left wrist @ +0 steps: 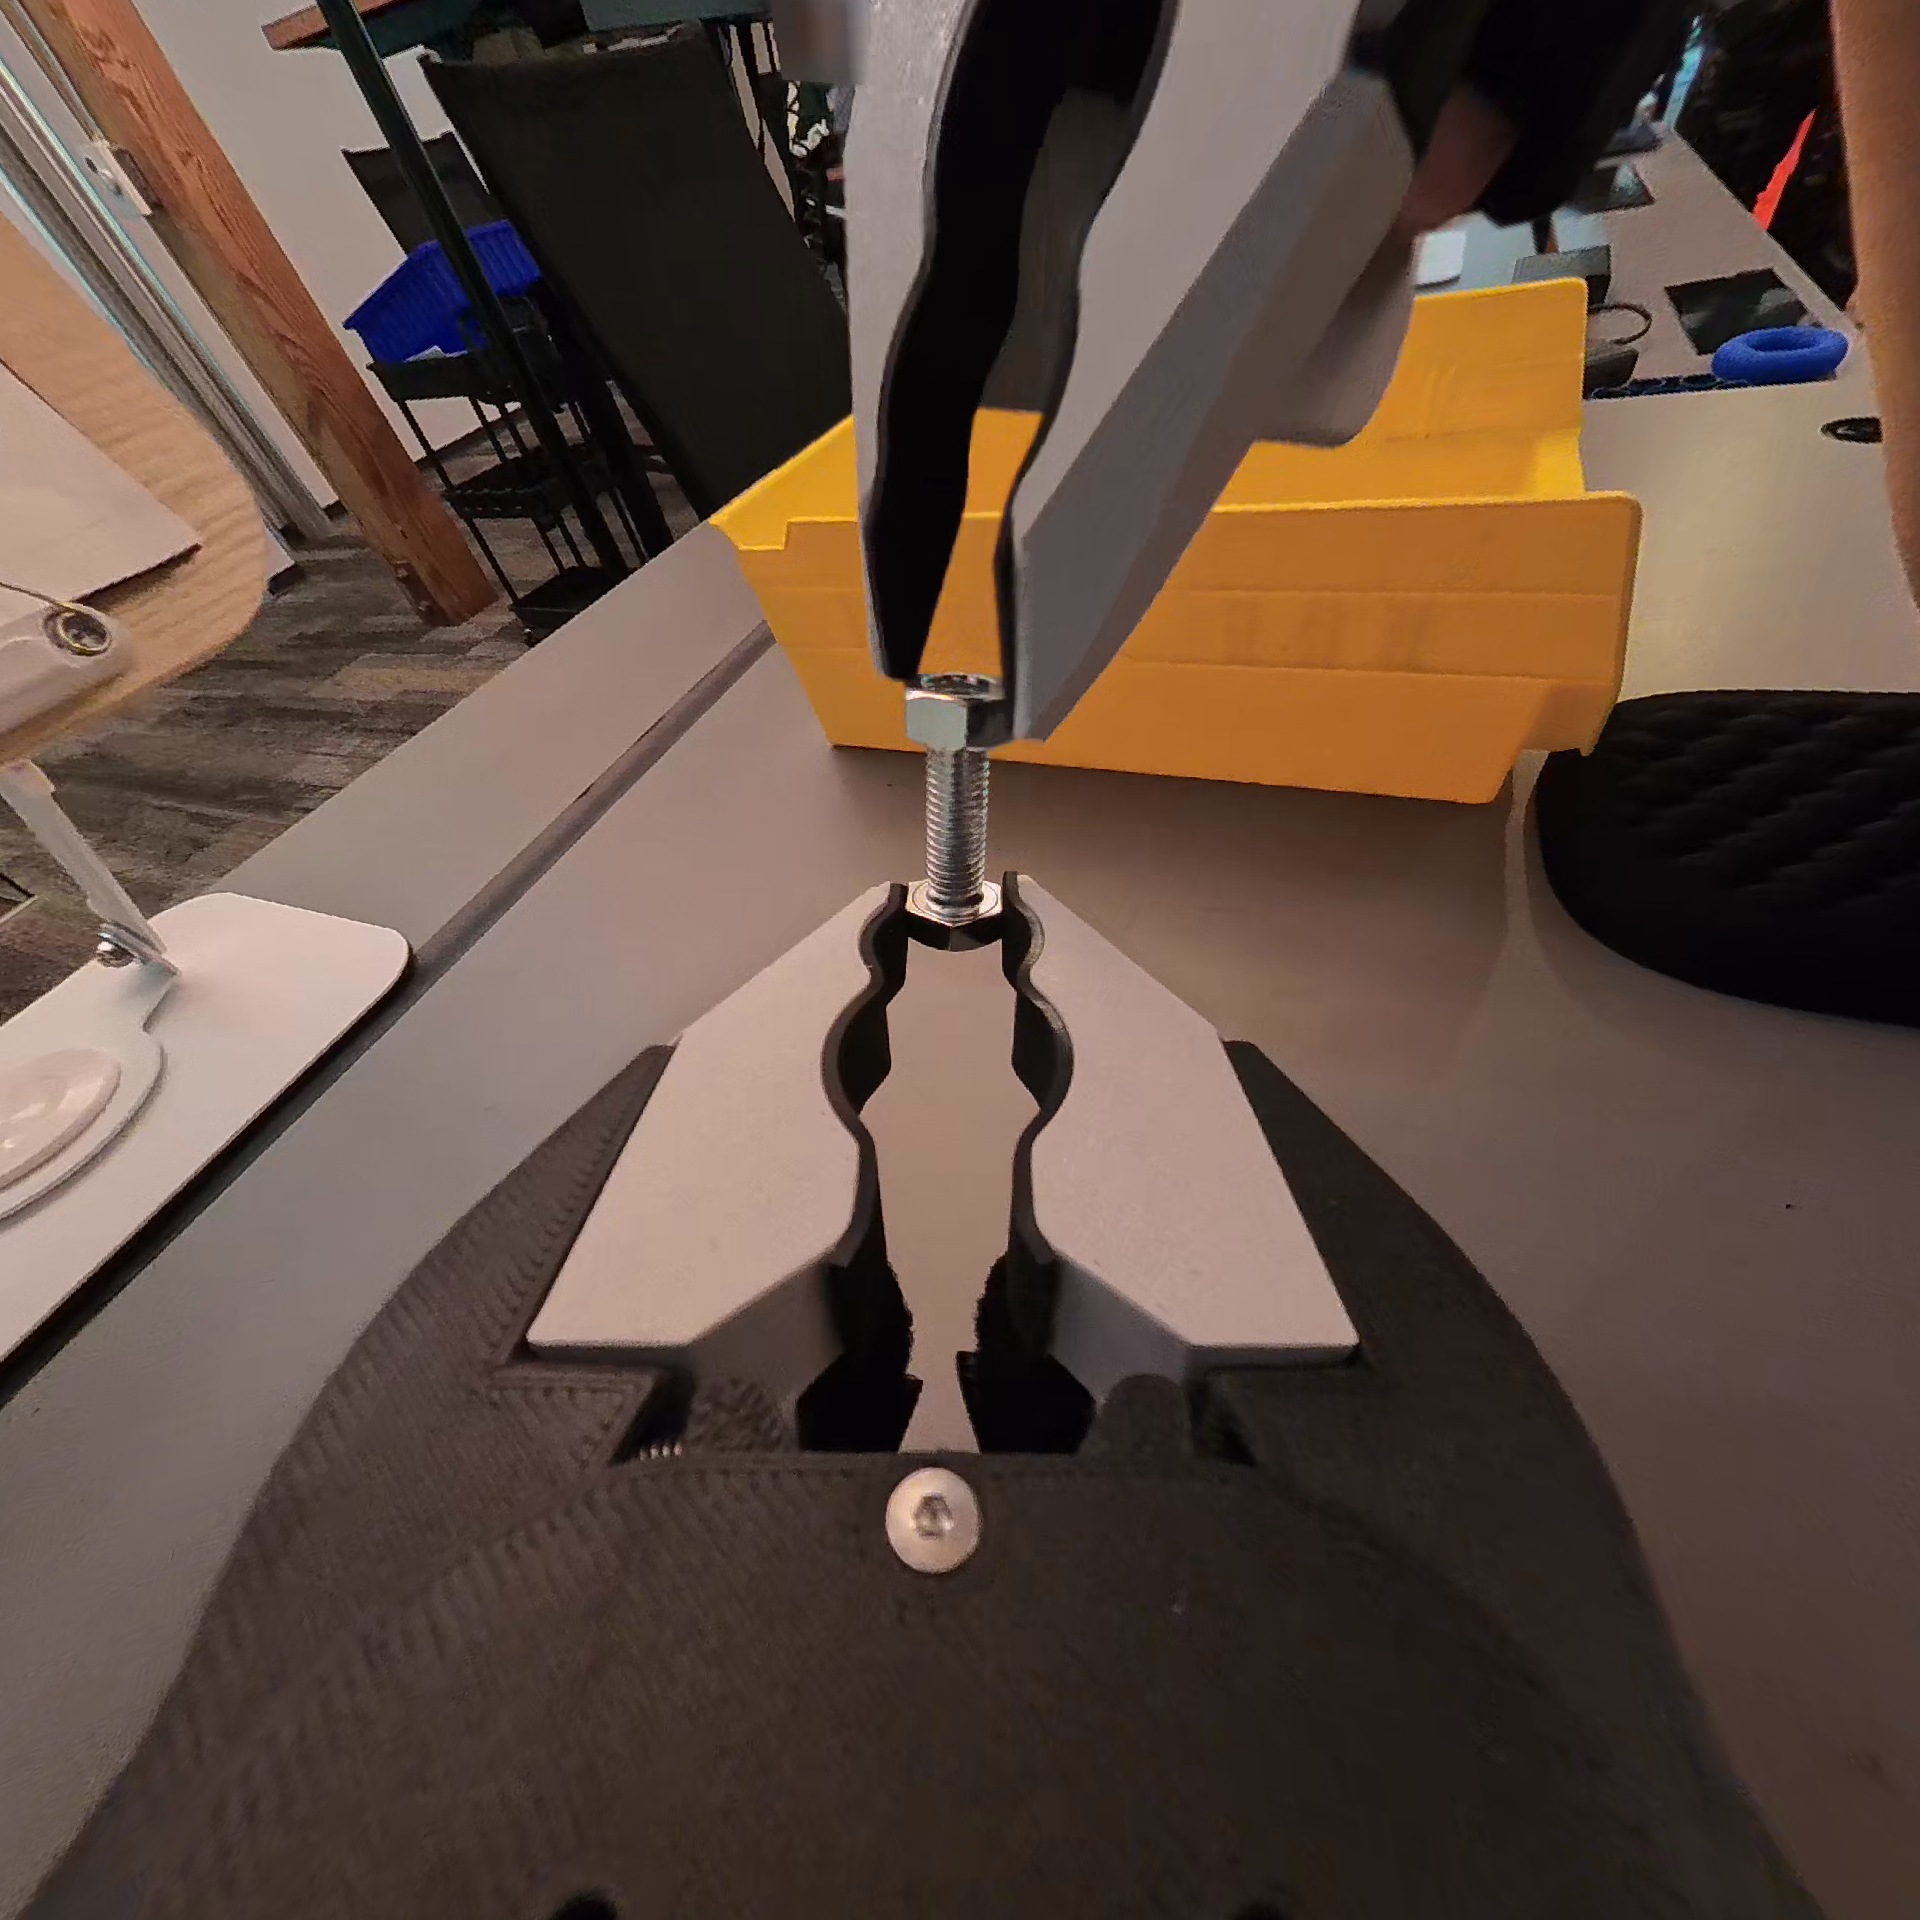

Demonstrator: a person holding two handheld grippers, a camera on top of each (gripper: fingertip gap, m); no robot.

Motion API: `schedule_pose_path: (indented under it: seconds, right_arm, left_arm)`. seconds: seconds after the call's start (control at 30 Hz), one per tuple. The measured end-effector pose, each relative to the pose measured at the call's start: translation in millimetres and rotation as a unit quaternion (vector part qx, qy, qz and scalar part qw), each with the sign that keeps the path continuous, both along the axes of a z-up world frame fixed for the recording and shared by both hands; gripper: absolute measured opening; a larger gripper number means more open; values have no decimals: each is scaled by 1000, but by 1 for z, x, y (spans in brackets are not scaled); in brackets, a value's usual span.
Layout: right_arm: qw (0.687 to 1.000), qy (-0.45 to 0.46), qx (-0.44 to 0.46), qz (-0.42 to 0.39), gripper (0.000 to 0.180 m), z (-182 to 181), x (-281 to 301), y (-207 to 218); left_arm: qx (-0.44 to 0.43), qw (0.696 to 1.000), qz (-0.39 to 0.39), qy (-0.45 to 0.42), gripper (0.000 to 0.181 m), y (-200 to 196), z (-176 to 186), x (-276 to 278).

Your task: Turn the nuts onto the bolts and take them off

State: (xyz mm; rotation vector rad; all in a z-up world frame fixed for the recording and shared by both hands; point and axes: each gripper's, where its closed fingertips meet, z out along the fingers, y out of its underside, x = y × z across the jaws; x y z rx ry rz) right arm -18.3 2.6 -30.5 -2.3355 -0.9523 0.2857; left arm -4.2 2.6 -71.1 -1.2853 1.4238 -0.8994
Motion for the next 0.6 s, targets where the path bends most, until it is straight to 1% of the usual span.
schedule_pose_path:
  seconds: [0.1,0.17,0.3,0.4,0.6]
  right_arm:
    - [999,-22,30,19,30,7,9,-3]
    - [997,-37,53,48,31,11,12,-7]
    - [990,-34,92,102,33,16,6,-9]
    - [990,-23,93,104,32,16,2,-7]
    - [990,-34,79,114,31,9,-2,-8]
  left_arm:
    - [-10,1000,1,-9,16,2,3,-1]
    - [-16,1000,-1,-18,16,2,6,-2]
    - [-17,999,-8,-38,16,0,13,-3]
    - [-11,999,-12,-43,16,-3,14,-2]
    - [-8,999,-16,-43,16,-5,15,-2]
